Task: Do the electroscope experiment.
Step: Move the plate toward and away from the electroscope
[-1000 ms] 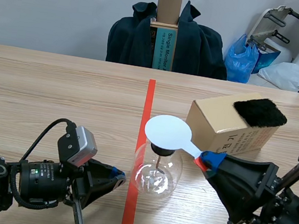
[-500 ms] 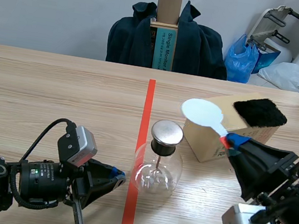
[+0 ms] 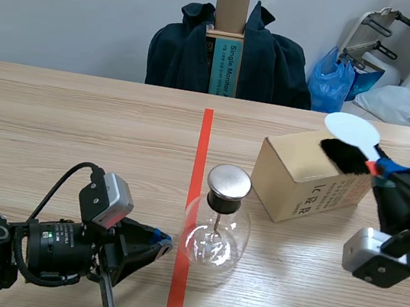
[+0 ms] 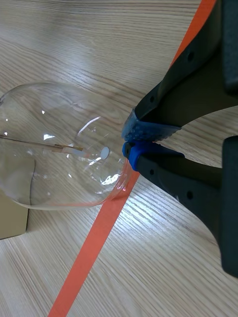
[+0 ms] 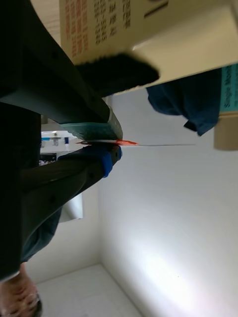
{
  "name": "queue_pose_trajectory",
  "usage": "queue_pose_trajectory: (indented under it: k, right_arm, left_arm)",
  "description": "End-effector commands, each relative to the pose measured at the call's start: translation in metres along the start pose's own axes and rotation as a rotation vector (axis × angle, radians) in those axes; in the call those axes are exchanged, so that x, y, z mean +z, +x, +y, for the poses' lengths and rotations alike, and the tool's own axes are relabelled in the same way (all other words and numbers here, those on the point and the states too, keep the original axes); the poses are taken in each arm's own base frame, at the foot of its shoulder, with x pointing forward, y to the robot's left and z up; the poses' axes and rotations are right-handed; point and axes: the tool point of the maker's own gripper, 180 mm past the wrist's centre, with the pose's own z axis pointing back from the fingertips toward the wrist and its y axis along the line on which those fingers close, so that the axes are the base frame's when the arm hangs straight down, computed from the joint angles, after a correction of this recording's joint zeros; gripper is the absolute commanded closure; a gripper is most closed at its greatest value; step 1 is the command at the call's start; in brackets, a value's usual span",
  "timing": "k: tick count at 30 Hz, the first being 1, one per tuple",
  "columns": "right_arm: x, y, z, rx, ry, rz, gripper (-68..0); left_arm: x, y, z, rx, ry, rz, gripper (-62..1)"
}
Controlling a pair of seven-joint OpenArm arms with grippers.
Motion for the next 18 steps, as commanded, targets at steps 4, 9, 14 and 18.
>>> queue_pose_trajectory:
  k: [4,9,14,18]
  right_arm:
    - [-0.009,-0.025,-0.058,0.072,-0.146,0.062,-0.7]
    - [-0.005,-0.038,-0.108,0.093,-0.238,0.099,-0.7]
    - [0.004,-0.047,-0.143,0.085,-0.275,0.135,-0.7]
    - [0.011,-0.055,-0.157,0.094,-0.286,0.157,-0.7]
  left_arm:
    - [-0.005,0.014,-0.002,0.003,-0.005,-0.050,-1.8]
    - [-0.005,0.014,-0.002,0.003,-0.005,-0.050,-1.8]
    - [-0.005,0.014,-0.002,0.003,-0.005,-0.050,-1.8]
    - [-0.005,0.014,-0.002,0.003,-0.005,-0.050,-1.8]
